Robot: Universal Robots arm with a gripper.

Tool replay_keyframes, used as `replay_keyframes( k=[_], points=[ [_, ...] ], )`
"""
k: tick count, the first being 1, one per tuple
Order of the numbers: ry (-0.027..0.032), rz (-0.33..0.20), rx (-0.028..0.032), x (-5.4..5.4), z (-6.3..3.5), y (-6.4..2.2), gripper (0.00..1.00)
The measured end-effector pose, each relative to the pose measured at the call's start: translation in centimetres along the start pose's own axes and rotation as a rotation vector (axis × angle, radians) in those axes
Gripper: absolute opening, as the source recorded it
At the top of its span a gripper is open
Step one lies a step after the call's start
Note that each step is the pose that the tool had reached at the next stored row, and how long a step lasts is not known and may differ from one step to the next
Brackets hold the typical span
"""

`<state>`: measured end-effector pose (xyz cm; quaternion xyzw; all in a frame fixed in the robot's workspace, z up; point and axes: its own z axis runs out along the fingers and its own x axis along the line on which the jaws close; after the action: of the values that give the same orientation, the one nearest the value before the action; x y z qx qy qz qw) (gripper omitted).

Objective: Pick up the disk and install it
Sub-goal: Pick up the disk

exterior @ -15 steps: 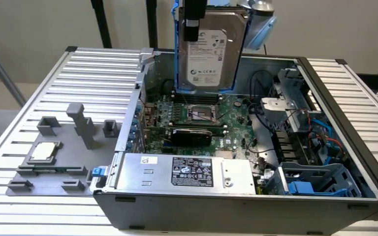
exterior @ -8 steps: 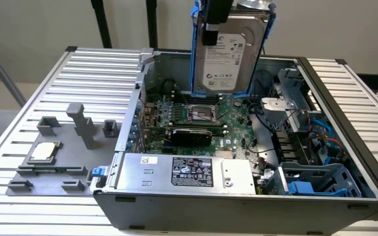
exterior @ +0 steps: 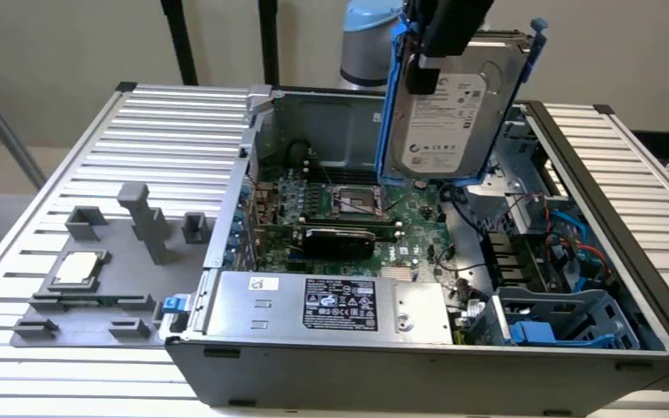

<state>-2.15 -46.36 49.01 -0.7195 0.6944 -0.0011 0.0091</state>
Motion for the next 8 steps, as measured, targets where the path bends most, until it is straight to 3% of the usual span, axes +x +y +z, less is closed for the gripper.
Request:
replay_keyframes(
  k=[4,8],
  points=[
    [0.0,0.0,-0.0002,1.0,0.05,-1.54,0.0],
    [-0.0001,0.0,-0.0015,2.4,0.08,-2.46,0.0]
  ],
)
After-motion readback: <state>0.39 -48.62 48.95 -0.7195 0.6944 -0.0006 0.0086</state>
